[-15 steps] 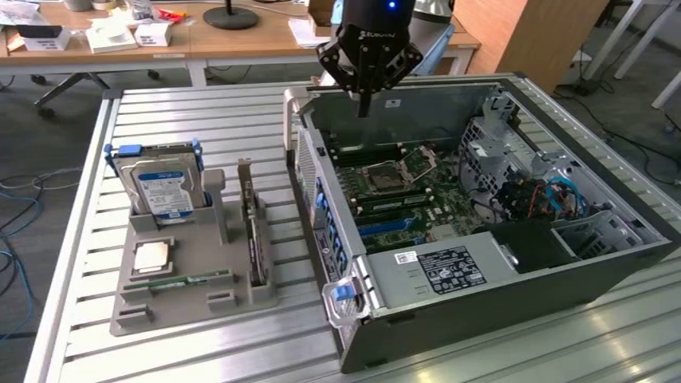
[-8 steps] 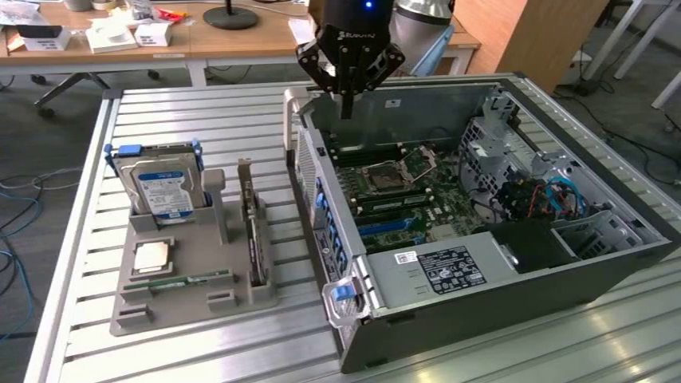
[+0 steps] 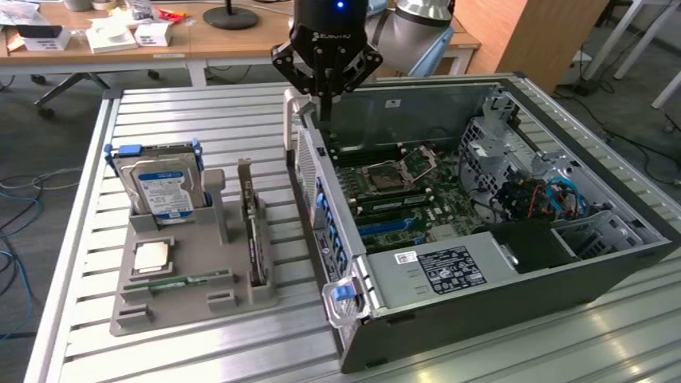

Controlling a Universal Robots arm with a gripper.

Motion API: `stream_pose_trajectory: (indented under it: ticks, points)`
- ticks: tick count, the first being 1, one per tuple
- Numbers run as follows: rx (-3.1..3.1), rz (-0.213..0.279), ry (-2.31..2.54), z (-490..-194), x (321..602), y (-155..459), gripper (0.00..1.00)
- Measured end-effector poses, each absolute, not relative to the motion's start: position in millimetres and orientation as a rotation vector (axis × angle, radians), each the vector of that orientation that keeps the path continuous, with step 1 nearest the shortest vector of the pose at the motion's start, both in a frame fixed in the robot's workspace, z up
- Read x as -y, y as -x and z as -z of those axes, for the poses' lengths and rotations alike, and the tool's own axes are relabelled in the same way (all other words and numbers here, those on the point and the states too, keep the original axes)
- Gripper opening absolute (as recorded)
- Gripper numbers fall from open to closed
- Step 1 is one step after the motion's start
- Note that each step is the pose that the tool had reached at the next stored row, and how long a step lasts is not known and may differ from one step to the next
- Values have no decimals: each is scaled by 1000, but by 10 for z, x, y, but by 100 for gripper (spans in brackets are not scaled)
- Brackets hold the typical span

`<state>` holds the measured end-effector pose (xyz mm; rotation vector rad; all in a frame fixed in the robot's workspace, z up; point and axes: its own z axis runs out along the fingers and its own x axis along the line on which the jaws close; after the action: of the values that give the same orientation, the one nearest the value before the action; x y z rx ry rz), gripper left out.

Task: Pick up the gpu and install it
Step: 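Reach for the gpu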

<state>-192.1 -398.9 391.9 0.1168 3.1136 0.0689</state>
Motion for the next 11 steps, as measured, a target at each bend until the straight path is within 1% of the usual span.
stream_pose_trajectory:
  ticks: [6,11]
  points:
    - [-3114,-69,-117,-3915,3989,2123,11]
    - [-3114,-69,-117,-3916,3988,2139,11]
